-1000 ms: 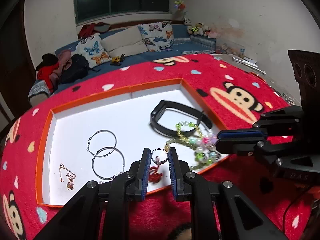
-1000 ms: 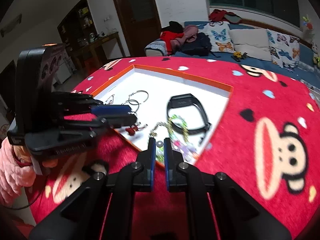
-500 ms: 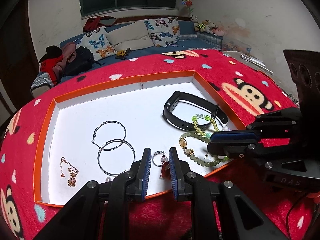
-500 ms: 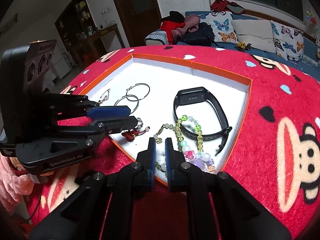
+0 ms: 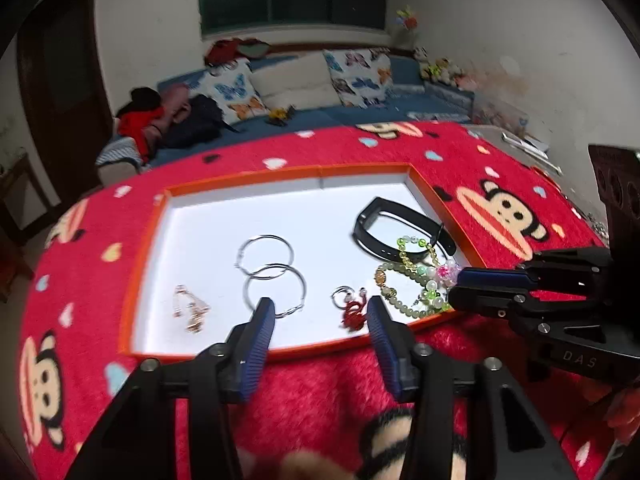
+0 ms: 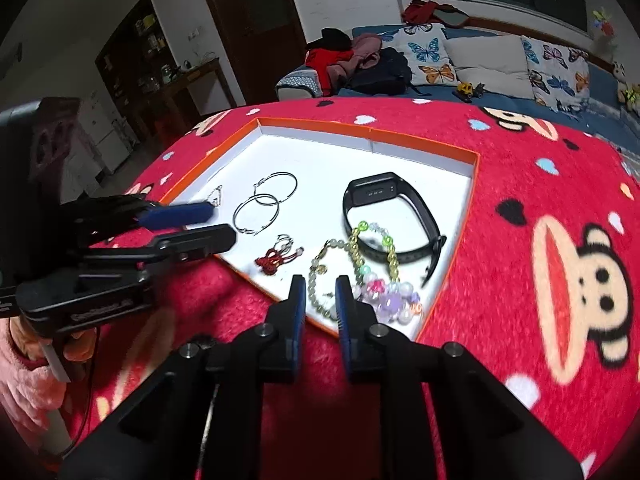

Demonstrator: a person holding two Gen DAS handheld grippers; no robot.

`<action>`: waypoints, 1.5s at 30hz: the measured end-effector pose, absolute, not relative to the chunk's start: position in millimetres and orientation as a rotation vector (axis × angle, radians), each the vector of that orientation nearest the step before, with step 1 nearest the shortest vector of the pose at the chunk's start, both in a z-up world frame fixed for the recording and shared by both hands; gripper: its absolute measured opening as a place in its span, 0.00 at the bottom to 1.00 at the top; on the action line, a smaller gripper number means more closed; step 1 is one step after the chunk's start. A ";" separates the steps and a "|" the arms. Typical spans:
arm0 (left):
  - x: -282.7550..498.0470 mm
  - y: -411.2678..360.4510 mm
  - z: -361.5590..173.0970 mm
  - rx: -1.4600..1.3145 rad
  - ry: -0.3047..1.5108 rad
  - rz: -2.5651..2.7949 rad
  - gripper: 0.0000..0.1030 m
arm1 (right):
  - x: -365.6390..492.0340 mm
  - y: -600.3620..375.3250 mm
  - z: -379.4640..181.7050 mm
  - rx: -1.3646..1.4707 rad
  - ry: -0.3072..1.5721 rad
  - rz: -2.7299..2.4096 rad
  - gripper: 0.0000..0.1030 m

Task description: Organize jewelry

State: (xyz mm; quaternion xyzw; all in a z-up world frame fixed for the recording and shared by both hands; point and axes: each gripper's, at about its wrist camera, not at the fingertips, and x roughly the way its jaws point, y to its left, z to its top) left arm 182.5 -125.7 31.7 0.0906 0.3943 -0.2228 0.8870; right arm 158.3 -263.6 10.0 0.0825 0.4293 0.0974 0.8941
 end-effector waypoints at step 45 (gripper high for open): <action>54.3 -33.4 48.1 0.103 0.733 -0.249 1.00 | 73.0 -199.9 19.9 0.175 0.867 0.072 0.57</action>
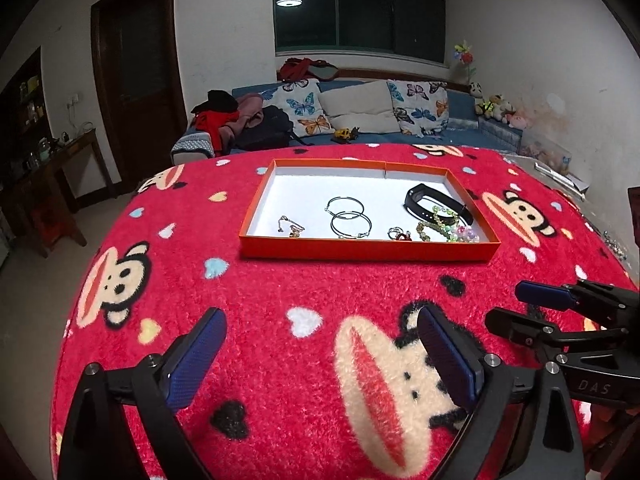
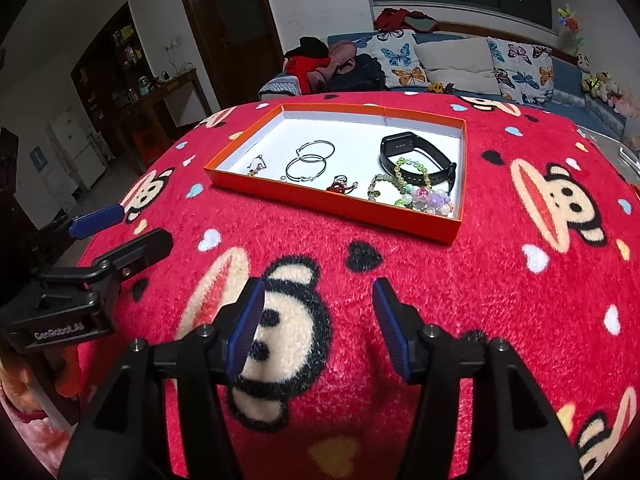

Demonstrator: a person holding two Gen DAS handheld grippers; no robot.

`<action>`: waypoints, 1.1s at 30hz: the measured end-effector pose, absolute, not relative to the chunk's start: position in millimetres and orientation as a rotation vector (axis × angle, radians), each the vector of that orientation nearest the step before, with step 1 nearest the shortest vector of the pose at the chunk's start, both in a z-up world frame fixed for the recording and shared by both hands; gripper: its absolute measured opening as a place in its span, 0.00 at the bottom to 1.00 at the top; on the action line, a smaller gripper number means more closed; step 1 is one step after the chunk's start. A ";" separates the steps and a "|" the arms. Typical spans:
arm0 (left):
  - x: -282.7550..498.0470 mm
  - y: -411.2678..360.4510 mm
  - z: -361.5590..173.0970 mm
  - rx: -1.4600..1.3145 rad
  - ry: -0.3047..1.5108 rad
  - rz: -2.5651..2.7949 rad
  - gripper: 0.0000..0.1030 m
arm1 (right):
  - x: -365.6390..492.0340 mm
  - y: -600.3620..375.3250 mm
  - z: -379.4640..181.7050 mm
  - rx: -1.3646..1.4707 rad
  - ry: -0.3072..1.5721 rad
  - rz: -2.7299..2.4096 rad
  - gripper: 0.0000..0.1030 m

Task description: Organize jewelry

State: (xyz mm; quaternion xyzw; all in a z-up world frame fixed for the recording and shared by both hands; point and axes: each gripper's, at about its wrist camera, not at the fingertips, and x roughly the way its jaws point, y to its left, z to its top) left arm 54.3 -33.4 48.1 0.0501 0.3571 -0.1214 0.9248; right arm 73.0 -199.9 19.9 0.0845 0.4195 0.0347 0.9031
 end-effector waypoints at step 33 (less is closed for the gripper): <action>32.1 -25.6 48.3 0.111 0.720 -0.205 1.00 | 60.5 -195.8 23.0 0.183 0.856 0.082 0.65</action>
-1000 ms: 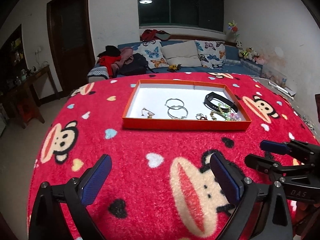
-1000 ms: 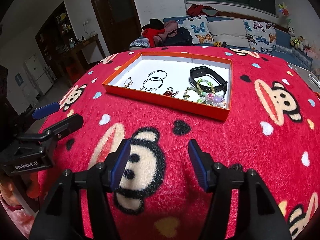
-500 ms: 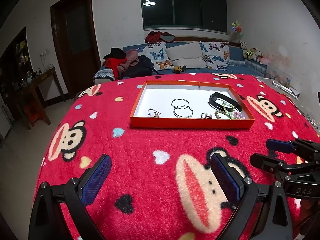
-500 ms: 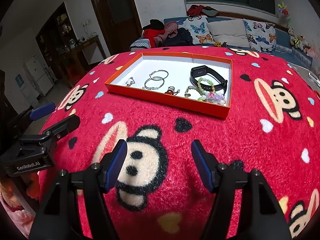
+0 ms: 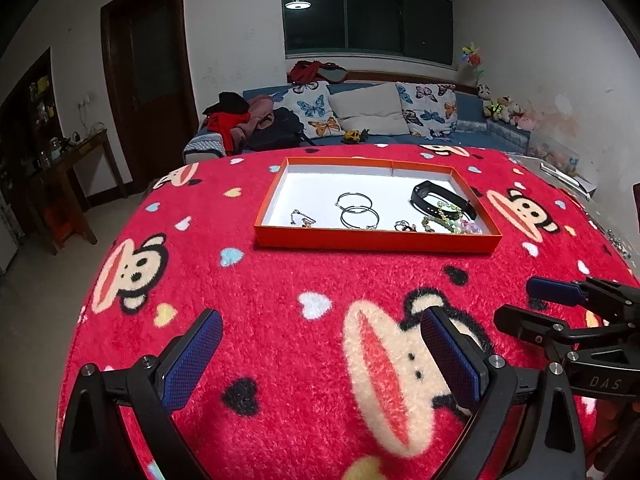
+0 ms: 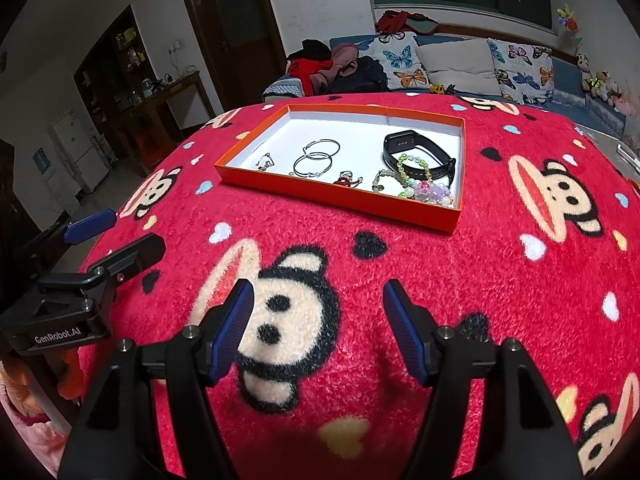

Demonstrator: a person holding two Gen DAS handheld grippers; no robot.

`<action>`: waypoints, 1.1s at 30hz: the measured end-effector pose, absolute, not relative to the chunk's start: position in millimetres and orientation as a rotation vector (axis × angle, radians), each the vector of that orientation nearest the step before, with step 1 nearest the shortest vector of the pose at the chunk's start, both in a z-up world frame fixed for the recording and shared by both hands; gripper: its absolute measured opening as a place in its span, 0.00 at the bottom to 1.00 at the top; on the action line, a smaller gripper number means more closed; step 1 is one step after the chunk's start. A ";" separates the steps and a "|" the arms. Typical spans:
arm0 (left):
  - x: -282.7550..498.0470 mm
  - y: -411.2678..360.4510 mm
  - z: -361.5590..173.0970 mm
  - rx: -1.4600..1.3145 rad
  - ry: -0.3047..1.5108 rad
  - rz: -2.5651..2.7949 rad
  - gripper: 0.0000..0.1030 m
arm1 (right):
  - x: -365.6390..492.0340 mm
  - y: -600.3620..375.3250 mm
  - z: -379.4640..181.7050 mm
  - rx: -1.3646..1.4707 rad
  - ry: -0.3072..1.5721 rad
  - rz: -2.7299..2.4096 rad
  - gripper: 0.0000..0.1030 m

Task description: Organize jewelry

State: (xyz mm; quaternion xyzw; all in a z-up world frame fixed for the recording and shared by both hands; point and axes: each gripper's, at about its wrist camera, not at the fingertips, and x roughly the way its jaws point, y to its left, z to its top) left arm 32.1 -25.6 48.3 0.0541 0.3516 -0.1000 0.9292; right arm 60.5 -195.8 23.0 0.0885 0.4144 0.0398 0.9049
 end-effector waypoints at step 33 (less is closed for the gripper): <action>28.0 -24.5 40.2 0.122 0.730 -0.170 1.00 | 56.7 -195.5 25.6 0.185 0.851 0.087 0.66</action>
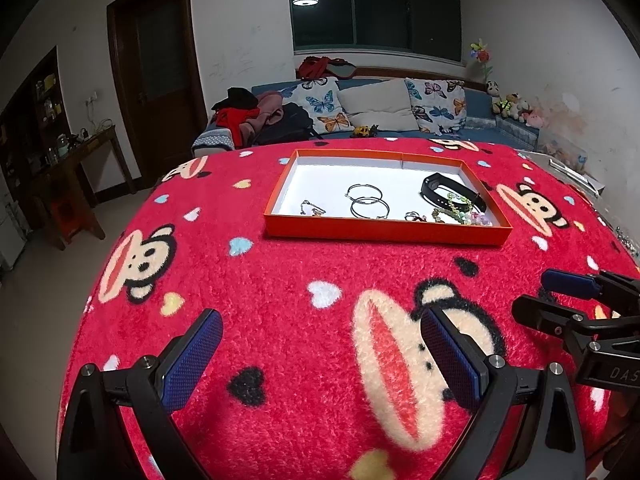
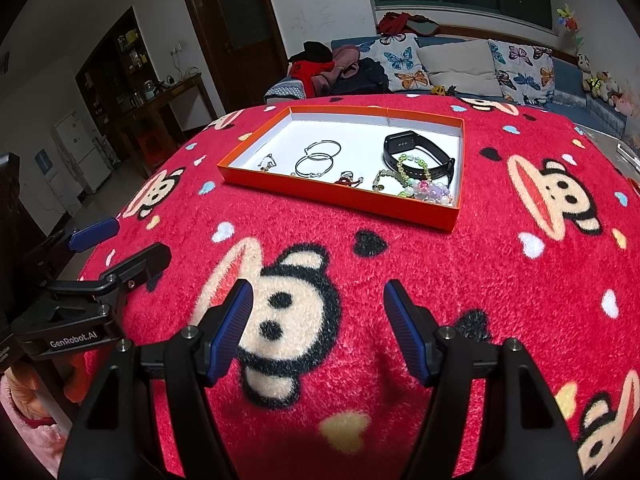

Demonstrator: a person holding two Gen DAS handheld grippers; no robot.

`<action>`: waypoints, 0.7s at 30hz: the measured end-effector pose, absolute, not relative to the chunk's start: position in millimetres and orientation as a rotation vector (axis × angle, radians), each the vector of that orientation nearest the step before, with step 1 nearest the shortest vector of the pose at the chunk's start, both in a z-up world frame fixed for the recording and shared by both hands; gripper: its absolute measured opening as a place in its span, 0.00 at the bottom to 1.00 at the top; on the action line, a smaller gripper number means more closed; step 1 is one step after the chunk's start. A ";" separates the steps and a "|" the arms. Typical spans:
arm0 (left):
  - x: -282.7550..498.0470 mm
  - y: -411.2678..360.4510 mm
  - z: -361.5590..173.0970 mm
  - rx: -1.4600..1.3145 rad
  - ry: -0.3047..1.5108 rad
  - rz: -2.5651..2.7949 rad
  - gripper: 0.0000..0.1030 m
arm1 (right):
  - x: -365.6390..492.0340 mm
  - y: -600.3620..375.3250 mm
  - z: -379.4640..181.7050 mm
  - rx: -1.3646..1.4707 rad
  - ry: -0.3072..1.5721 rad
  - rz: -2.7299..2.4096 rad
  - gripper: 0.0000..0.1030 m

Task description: Organize jewelry

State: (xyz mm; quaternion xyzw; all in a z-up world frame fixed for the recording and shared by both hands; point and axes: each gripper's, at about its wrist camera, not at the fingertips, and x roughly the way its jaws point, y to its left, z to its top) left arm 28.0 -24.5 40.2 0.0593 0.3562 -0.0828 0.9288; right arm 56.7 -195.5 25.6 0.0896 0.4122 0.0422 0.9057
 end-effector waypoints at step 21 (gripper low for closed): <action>30.7 -13.0 37.1 0.107 0.740 -0.146 1.00 | 57.6 -195.5 26.6 0.182 0.851 0.092 0.66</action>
